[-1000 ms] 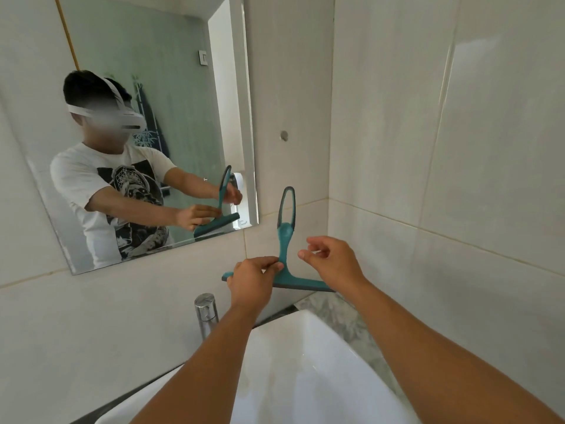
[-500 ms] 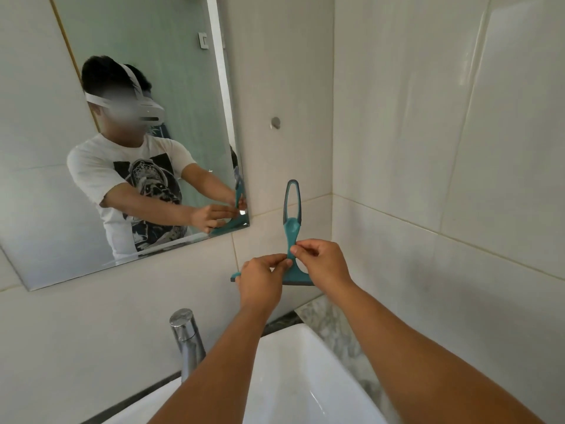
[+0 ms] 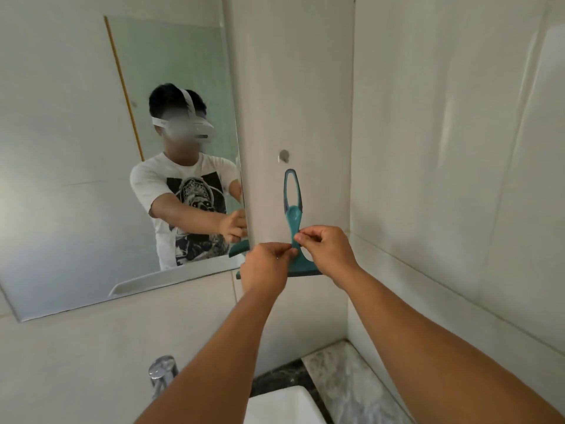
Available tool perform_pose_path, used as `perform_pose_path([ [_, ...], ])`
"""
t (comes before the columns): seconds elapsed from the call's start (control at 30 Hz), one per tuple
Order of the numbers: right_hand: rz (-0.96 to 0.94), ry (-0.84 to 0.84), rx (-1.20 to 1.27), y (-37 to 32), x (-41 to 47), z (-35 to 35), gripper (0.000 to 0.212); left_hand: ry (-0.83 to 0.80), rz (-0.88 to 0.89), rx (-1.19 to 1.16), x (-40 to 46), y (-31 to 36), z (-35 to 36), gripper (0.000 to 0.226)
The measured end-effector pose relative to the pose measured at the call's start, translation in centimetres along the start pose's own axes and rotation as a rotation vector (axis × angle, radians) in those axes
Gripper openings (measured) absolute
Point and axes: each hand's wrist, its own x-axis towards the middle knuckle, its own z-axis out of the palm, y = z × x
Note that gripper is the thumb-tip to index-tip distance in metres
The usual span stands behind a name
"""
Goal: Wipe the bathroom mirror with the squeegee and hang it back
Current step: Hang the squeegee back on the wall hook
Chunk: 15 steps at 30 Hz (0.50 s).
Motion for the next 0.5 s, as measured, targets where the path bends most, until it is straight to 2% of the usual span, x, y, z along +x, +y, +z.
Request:
perform_pose_path([
  [0.2, -0.057, -0.02, -0.005, -0.7, 4.0, -1.4, 0.024, 0.081, -0.006, -0.005, 2.6, 2.6, 0.8, 0.018],
  [0.5, -0.059, -0.088, -0.012, 0.8, 6.4, -1.2, 0.026, 0.156, -0.06, 0.014, 3.7, 2.7, 2.8, 0.019],
])
